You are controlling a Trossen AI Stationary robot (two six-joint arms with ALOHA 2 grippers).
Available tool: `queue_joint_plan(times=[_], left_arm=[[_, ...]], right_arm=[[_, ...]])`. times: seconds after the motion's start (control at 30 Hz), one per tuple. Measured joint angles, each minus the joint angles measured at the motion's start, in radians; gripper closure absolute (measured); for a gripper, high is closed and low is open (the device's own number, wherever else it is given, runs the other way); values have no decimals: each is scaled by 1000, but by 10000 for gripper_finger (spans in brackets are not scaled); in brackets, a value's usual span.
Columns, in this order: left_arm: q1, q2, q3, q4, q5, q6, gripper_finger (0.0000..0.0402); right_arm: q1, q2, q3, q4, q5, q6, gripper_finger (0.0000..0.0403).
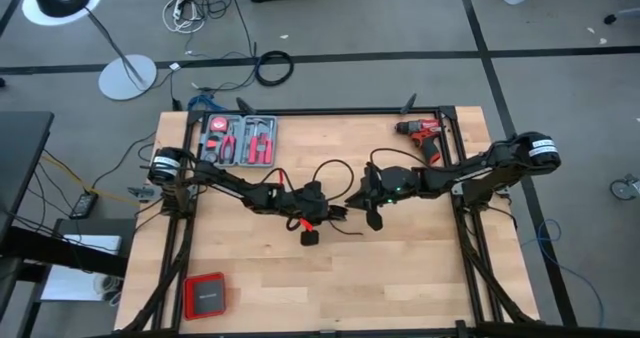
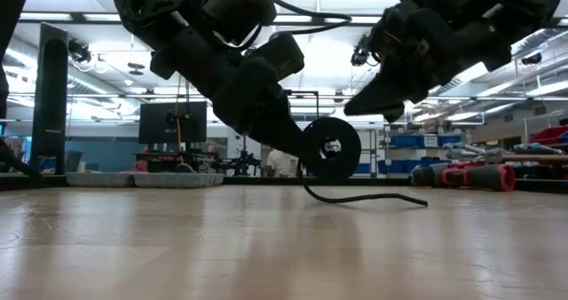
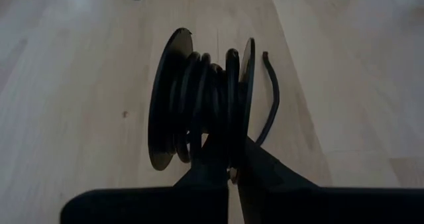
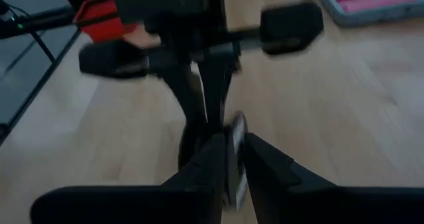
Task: Coil cords
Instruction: Coil the black wire on the spool
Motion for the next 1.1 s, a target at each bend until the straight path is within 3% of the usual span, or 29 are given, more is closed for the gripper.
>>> queue_joint_plan(times=[0.5,0.8,1.1], left_arm=[[0,-1,172,-306,1,-26,392],[0,-1,183,-326,-3,-30,392],[-1,1,198,-408,-6,-38,392]], right_arm=[[-3,62,40,9,1,15,344],[0,81,40,-2,17,50,344],[11,209,40,171,10,65,346]])
